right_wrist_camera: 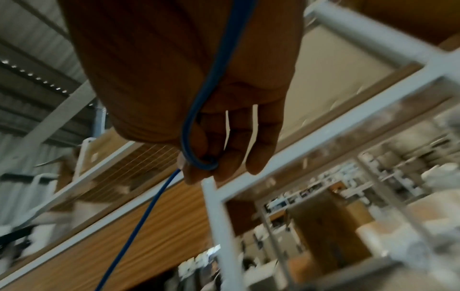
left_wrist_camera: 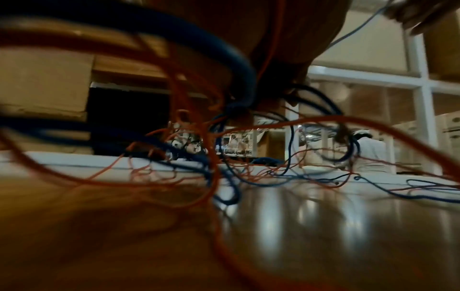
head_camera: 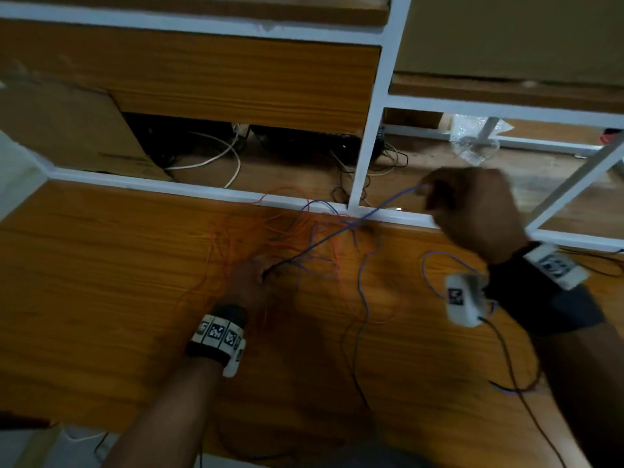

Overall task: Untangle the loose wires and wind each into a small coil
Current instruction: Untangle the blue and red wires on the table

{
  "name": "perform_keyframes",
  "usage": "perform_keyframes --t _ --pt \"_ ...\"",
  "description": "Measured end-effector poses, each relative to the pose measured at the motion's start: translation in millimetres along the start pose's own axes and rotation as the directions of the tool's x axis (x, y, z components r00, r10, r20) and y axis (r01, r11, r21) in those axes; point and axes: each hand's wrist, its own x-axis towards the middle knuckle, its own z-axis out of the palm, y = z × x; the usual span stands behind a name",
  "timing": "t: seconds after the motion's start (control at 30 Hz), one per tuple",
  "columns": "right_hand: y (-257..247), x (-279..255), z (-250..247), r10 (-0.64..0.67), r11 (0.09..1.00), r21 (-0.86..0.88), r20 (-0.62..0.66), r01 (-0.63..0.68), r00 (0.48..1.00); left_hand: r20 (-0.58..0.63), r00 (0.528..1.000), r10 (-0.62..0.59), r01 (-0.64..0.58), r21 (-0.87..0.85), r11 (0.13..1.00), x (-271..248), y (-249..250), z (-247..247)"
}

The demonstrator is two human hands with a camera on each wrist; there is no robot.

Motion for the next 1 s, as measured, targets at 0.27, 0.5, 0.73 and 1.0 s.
perform_keyframes --t 0.27,0.5,0.73,1.0 --pt "61 -31 6 0.346 0.89 -0.381 0.206 -0.251 0.915 -0.031 0.998 0.062 -0.058 0.115 0.992 7 -5 2" --pt "-51 -53 122 -0.154 0.975 -0.071 0.457 0.209 0.876 0.044 0.985 0.168 -0.172 0.106 0.979 5 17 13" --pt "-63 -26 145 -0.188 0.967 -0.074 0.434 0.243 0.881 -0.059 0.964 0.258 -0.259 -0.004 0.966 -3 23 6" --pt "-9 -12 73 -0.302 0.936 -0.125 0.196 0.33 0.933 -0.057 0.996 0.07 -0.074 -0.069 0.995 3 1 -8"
